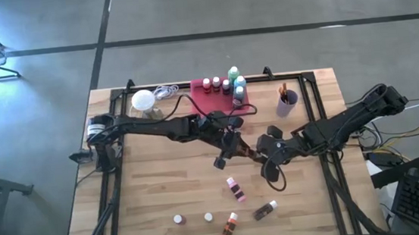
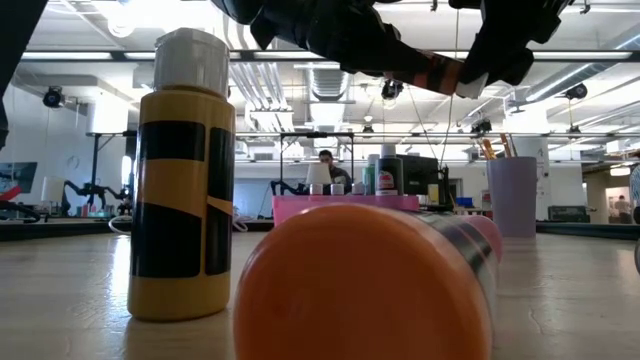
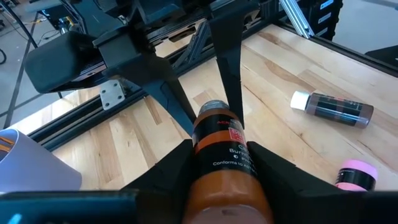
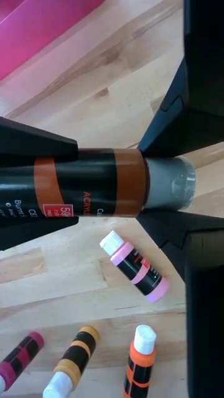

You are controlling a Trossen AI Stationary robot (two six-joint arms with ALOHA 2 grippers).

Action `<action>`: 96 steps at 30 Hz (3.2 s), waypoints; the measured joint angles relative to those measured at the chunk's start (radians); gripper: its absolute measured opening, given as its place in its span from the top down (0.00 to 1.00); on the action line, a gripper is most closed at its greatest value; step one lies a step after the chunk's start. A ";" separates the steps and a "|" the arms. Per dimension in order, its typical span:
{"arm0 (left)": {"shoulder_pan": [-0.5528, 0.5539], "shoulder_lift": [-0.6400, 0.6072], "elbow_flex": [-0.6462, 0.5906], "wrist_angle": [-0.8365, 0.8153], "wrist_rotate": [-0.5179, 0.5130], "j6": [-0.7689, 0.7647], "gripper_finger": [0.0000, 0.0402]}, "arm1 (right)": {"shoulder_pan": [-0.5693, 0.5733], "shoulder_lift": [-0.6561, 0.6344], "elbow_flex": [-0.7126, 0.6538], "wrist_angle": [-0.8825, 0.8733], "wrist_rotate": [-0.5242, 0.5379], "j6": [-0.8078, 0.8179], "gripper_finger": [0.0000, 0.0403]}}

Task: Pick & Place Paint Supplies
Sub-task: Put the brown black paint bottle into the pink bin

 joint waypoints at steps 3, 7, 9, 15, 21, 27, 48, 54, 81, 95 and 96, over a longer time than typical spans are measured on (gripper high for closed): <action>0.000 0.000 0.000 0.000 0.000 -0.002 0.66 | 0.000 0.000 0.000 0.001 0.000 0.001 0.65; 0.002 -0.001 -0.002 -0.017 -0.002 -0.004 0.66 | -0.001 0.000 0.000 0.002 -0.013 0.003 0.59; 0.005 -0.003 -0.002 -0.033 -0.016 -0.004 0.66 | -0.001 0.000 0.000 -0.003 -0.030 0.007 0.57; 0.024 -0.006 -0.002 -0.124 -0.041 -0.034 0.66 | 0.020 -0.002 0.000 -0.114 -0.051 0.086 0.54; 0.051 -0.006 -0.002 -0.165 -0.014 -0.094 0.66 | 0.082 -0.003 -0.030 -0.170 0.014 0.198 0.56; 0.089 -0.008 -0.078 0.047 0.123 -0.225 0.66 | 0.216 -0.003 -0.072 -0.167 0.322 0.308 0.62; 0.107 -0.008 -0.406 1.535 0.017 -0.641 0.66 | 0.367 -0.002 -0.133 -0.049 1.259 0.466 0.62; 0.107 -0.004 -0.378 1.524 0.015 -0.641 0.66 | 0.364 -0.002 -0.068 -0.002 1.259 0.316 0.53; 0.111 -0.008 -0.121 1.582 0.237 -0.801 0.66 | 0.343 0.010 0.363 0.721 0.873 -1.115 0.35; 0.122 -0.009 -0.106 1.313 0.300 -0.790 0.66 | 0.313 0.011 0.362 0.747 0.956 -1.144 0.43; 0.124 -0.009 -0.106 1.294 0.300 -0.776 0.66 | 0.315 0.011 0.362 0.729 0.976 -1.129 0.44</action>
